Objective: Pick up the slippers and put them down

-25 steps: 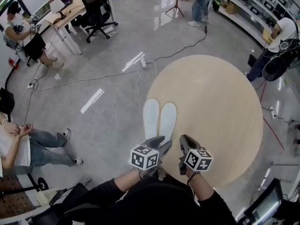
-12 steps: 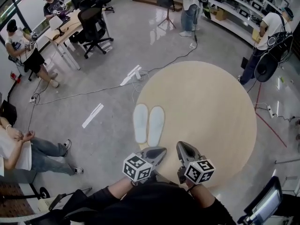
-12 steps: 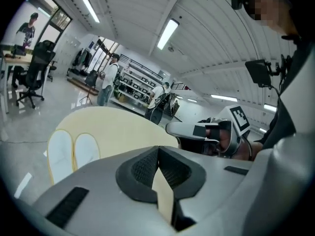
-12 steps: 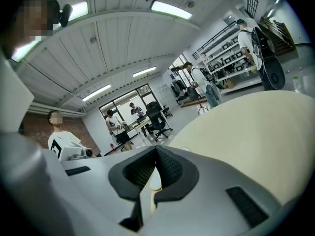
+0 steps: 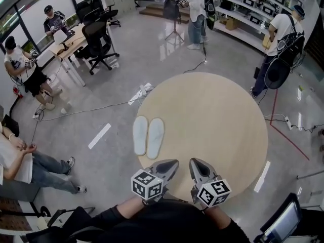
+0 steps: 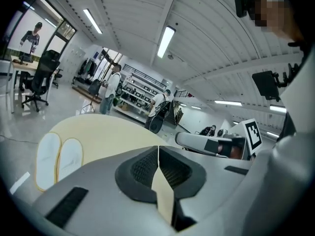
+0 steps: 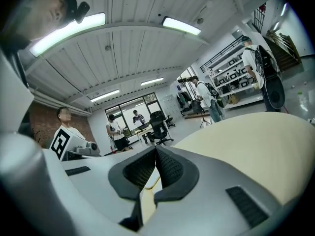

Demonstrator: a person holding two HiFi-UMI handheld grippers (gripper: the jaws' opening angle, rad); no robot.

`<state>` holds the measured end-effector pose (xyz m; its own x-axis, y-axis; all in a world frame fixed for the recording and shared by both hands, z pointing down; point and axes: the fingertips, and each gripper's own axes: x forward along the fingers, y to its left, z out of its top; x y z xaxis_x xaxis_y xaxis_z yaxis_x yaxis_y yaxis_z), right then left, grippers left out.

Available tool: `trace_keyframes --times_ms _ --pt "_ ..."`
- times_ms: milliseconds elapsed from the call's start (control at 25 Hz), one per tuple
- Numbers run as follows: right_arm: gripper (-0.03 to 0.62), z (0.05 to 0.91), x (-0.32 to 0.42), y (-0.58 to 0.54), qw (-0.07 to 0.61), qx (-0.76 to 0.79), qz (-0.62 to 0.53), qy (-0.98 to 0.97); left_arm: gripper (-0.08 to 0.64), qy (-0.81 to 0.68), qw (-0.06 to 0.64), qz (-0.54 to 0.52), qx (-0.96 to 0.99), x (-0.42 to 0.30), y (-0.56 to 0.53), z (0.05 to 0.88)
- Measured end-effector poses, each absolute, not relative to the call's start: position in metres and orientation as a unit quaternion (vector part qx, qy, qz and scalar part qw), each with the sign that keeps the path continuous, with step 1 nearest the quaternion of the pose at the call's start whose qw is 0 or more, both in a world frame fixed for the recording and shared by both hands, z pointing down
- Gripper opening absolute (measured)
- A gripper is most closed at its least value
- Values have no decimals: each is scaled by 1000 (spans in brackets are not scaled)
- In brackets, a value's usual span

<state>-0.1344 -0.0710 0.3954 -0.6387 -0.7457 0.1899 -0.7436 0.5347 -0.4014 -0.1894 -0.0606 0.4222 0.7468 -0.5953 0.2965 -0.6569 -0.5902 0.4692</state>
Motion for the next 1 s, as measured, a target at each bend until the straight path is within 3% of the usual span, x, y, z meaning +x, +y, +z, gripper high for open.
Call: trace_keyframes --times_ms 640,1000 --pt "17 344 -28 -7 34 -445 -156 881 25 -330 273 20 903 -88 -7 377" --pt "17 338 -16 -2 40 -467 -151 870 23 -298 257 26 919 -63 -4 366"
